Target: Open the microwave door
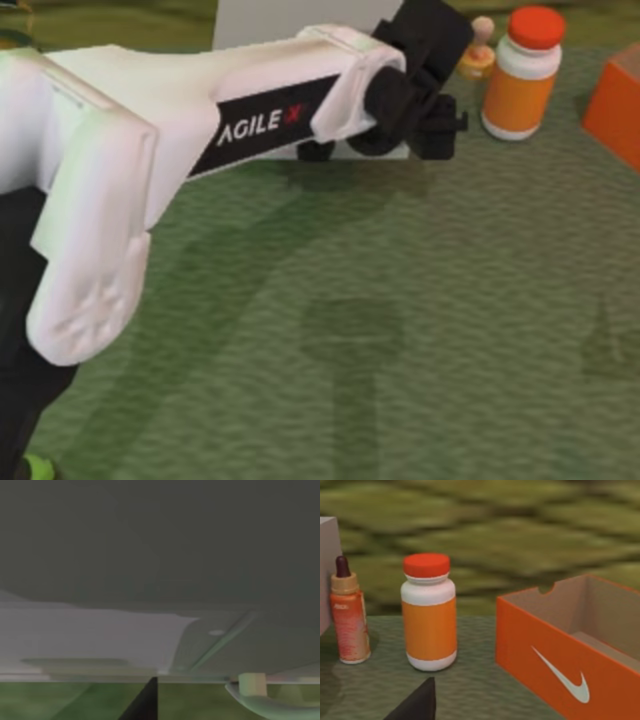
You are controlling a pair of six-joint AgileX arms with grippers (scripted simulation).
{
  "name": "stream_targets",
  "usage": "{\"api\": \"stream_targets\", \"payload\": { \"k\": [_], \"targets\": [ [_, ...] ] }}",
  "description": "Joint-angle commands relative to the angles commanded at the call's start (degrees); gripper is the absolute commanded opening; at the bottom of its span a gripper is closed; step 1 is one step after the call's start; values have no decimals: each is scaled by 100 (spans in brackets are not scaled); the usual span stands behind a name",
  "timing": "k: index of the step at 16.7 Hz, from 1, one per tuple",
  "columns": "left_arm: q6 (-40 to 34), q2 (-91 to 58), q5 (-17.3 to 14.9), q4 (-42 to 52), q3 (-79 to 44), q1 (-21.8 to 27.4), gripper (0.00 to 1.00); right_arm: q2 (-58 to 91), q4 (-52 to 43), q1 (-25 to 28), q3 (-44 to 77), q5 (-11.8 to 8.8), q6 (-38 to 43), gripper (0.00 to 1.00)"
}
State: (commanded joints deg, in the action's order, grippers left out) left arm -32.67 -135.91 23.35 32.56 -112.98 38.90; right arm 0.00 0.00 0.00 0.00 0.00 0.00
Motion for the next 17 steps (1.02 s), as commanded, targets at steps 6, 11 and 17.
{"api": "stream_targets", "payload": {
  "k": [6, 11, 17],
  "targets": [
    [0, 0, 0, 0, 0, 0, 10, 0, 0, 0, 0, 0, 0, 100],
    [0, 0, 0, 0, 0, 0, 0, 0, 0, 0, 0, 0, 0, 100],
    [-14, 161, -41, 24, 325, 222, 0, 0, 0, 0, 0, 0, 0, 100]
  ]
}}
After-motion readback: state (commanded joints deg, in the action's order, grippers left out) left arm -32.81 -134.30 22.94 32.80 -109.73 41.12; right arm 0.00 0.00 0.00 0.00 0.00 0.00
